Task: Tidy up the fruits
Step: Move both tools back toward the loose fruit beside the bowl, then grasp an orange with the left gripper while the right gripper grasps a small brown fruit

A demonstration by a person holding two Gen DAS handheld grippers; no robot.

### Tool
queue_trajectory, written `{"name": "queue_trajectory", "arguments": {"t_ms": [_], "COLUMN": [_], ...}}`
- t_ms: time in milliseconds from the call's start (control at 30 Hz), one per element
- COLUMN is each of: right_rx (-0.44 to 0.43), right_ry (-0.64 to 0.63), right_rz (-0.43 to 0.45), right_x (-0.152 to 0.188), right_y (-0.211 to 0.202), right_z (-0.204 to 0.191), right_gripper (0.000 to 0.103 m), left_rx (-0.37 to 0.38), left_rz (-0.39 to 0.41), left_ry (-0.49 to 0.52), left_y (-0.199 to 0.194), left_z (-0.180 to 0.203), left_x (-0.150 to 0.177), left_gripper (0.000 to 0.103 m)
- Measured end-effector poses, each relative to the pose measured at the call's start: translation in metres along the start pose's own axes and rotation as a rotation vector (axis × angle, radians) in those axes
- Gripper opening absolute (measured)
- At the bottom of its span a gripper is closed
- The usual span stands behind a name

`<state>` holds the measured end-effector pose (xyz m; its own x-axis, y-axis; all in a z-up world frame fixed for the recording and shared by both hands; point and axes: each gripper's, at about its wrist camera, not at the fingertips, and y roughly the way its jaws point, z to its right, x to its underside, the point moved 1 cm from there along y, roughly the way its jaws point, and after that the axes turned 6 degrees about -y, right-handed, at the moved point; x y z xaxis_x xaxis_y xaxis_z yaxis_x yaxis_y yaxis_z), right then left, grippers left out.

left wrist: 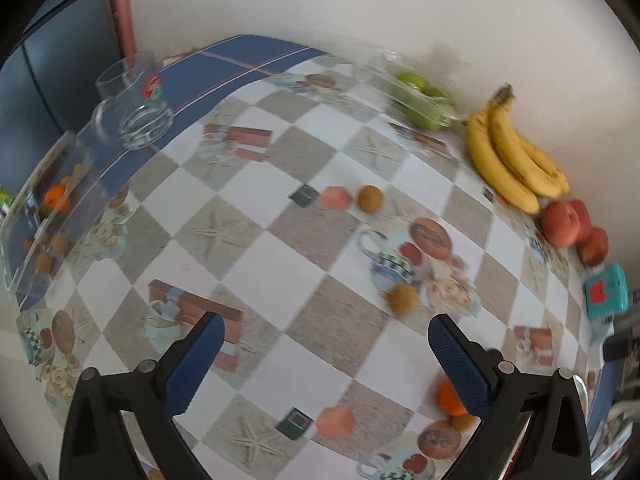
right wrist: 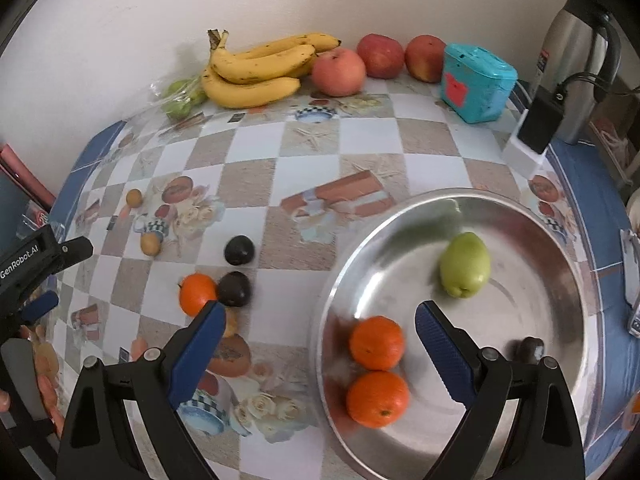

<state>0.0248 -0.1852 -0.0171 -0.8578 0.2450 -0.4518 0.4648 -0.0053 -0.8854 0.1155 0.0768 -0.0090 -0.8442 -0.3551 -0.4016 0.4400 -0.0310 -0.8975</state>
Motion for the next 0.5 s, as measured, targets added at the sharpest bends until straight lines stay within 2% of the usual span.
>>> {"name": "queue_trajectory", "arguments": {"t_ms": [167,400,500], "right_rx": [-0.025,-0.045,-0.040], "right_ry": [-0.023,-0.054,-0.044], "right_rz": [-0.007,-0.043,-0.055], "right_x": [-0.002,-0.003,-0.003], "right_y": [0.008,0.023,0.026], "right_z": [-0.015,-0.034,-0.029], "right_gripper": [0.096,0.096,0.096], "left_rx": [-0.009,0.016,0.046], "left_rz": [-0.005,-0.046,-0.081], "left_ry": [-0.016,0.064,0.085], "left_y": [0.004,0.018,0.024], "left_z": [-0.005,0.017,0.026], "left_x": [-0.004,0.006,0.012], "left_gripper": [0.103,0.103,0.103]}}
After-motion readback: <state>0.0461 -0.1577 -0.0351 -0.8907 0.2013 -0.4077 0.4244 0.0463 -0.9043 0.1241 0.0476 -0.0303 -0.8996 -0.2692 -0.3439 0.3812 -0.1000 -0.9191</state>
